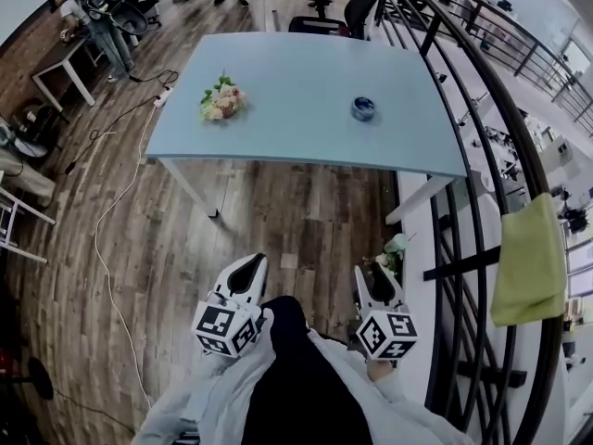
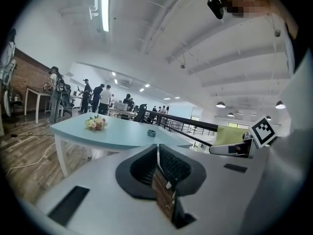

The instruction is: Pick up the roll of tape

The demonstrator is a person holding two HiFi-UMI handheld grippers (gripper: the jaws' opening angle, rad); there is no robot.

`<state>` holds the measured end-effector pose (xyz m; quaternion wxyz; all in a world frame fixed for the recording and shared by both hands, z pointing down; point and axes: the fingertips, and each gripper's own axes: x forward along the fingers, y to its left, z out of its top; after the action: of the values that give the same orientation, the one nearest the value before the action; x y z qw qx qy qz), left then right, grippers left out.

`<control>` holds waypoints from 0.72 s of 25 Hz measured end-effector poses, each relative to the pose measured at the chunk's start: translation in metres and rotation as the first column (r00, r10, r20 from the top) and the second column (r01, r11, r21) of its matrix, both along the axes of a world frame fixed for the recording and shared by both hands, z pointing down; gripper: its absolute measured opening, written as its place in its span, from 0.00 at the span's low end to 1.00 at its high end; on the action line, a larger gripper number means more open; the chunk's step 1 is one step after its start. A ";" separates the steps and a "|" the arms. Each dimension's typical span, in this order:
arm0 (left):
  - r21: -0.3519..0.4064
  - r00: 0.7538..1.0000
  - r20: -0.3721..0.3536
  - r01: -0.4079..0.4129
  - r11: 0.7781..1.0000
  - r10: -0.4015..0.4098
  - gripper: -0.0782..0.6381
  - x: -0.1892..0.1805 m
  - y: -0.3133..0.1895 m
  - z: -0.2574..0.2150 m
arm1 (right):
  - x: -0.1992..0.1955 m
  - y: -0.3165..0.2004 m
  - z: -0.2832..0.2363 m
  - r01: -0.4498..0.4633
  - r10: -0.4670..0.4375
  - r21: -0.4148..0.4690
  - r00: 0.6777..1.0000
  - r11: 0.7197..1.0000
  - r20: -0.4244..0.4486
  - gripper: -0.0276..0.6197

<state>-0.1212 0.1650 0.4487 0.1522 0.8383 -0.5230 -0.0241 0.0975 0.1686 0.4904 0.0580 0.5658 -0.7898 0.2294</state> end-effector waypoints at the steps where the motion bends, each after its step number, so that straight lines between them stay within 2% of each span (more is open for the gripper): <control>1: -0.003 1.000 0.000 -0.002 1.000 0.002 0.15 0.001 0.001 0.000 | 0.000 0.001 0.000 0.000 0.000 -0.005 1.000 1.000 0.007 0.32; 5: -0.013 1.000 -0.011 0.001 1.000 -0.001 0.15 0.004 0.001 0.001 | 0.006 0.005 0.006 -0.006 0.007 -0.025 1.000 1.000 0.019 0.32; 10: -0.022 1.000 0.011 -0.001 1.000 0.001 0.15 0.005 -0.007 0.009 | 0.010 -0.001 0.013 -0.020 0.021 -0.040 0.999 0.999 0.026 0.32; 18: -0.016 1.000 -0.007 0.020 1.000 -0.020 0.15 0.005 -0.061 0.007 | 0.023 -0.048 0.005 -0.044 0.045 -0.025 0.999 0.999 0.025 0.32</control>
<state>-0.1158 0.1040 0.4560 0.1608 0.8317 -0.5308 -0.0245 0.1205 0.1208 0.4958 0.0498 0.5796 -0.7748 0.2476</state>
